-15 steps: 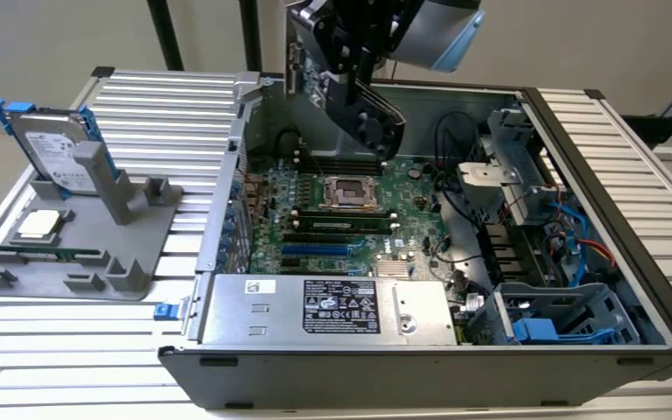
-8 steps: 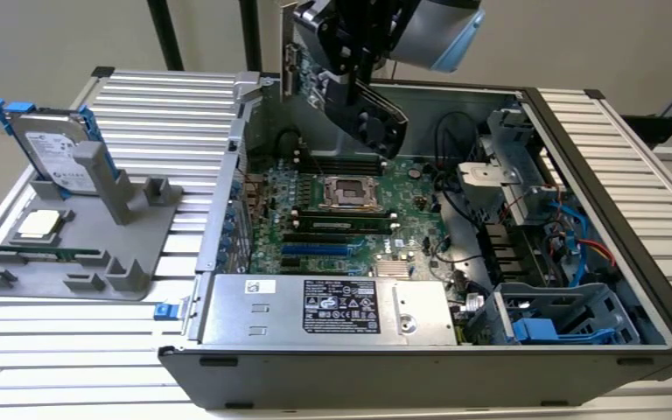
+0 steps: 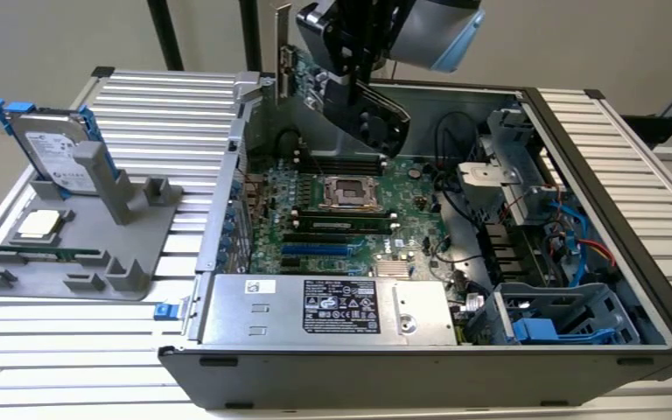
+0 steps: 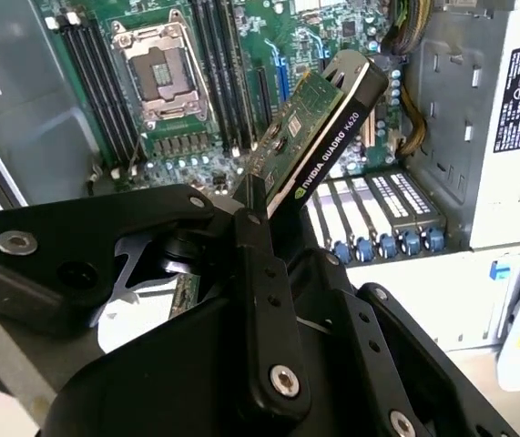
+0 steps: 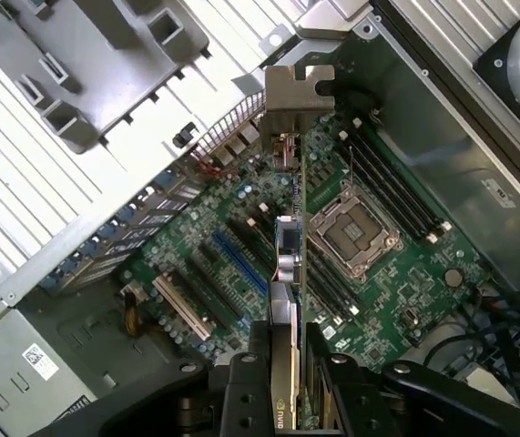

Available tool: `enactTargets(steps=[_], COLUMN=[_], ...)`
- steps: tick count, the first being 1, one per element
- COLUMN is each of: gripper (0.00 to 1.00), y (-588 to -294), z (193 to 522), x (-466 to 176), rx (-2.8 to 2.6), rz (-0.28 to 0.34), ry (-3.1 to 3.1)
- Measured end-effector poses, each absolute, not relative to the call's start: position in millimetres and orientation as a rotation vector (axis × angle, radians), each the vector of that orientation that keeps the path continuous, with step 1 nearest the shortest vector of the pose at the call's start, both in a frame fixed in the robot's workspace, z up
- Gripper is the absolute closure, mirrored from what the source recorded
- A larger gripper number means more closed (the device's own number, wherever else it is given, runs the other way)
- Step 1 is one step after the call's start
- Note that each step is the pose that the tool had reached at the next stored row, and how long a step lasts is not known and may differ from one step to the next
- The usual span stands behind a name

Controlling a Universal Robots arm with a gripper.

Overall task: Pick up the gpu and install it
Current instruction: 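Insert the gpu into the slot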

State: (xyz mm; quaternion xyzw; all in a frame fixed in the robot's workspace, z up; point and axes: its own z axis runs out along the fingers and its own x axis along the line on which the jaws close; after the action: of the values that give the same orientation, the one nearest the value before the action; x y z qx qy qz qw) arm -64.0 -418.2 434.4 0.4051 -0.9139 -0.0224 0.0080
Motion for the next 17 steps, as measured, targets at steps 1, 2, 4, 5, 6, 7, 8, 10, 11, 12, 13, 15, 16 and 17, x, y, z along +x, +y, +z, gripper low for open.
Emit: enactTargets(steps=[1, 2, 4, 5, 6, 7, 8, 10, 11, 12, 13, 15, 16, 17], gripper=[1.0, 1.0, 1.0, 1.0, 1.0, 1.0, 1.0, 1.0, 1.0, 1.0, 1.0, 1.0, 1.0, 1.0], y=[-418.2, -418.2, -418.2, -418.2, -418.2, -418.2, -418.2, -418.2, -418.2, -418.2, -418.2, -418.2, -418.2, -418.2], z=[434.4, 434.5, 434.5, 434.5, 434.5, 434.5, 434.6, 434.9, 435.1, 435.3, 435.4, 435.7, 435.8, 435.9], x=[-64.0, -64.0, -64.0, -64.0, -64.0, -64.0, -64.0, -64.0, -64.0, -64.0, -64.0, -64.0, -64.0, -64.0], rx=[1.28, 1.293, 1.315, 1.326, 1.335, 1.345, 1.352, 1.36, 1.364, 1.369, 1.374, 1.387, 1.395, 1.403], rz=[-0.07, -0.07, -0.07, -0.07, -0.069, -0.069, -0.069, -0.069, -0.069, -0.069, -0.069, -0.069, -0.069, -0.069], ry=[-2.85, -2.844, -2.834, -2.828, -2.824, -2.819, -2.816, -2.812, -2.81, -2.807, -2.805, -2.798, -2.794, -2.79])
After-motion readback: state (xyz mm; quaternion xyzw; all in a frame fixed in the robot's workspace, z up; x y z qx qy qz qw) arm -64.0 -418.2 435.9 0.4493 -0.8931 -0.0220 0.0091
